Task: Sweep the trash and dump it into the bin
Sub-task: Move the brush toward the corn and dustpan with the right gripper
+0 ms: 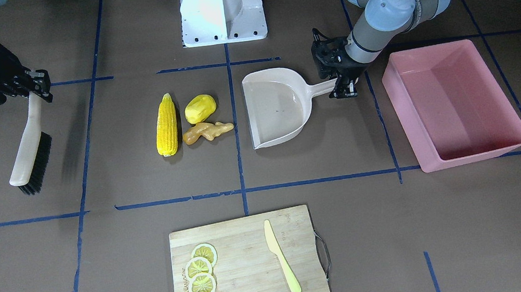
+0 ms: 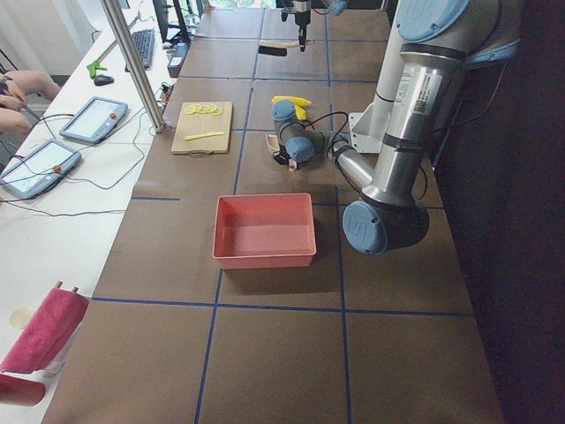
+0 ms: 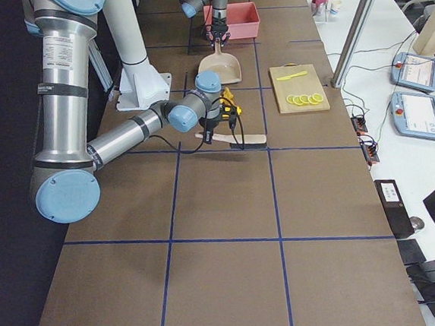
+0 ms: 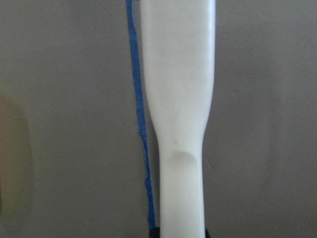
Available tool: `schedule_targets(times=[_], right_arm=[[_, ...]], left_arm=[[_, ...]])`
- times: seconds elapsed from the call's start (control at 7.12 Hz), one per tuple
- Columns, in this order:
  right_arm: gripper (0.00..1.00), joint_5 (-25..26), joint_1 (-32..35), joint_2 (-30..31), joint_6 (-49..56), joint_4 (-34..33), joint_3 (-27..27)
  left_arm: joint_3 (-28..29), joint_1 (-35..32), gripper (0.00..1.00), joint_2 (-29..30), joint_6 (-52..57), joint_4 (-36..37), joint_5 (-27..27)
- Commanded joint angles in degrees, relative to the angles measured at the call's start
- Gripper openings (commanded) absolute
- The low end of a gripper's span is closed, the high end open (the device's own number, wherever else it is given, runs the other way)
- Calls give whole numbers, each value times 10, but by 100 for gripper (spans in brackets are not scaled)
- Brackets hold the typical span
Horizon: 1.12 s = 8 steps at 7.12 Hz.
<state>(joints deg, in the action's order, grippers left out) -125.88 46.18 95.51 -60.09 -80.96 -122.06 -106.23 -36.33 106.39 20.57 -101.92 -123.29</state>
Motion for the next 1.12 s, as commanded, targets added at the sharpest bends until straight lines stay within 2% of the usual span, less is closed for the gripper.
schedule_targets(times=[0.0, 0.42, 0.56, 0.98], right_arm=[[0, 5, -24, -92, 0, -126, -5], [0, 26, -102, -115, 0, -131, -2], [0, 47, -117, -116, 0, -131, -2], [0, 68, -162, -124, 0, -150, 3]], left_arm=[[-41, -1, 0, 14, 3, 109, 2], [-31, 13, 0, 70, 2, 160, 25], [-30, 18, 0, 71, 1, 161, 35], [-25, 24, 0, 72, 0, 158, 36]])
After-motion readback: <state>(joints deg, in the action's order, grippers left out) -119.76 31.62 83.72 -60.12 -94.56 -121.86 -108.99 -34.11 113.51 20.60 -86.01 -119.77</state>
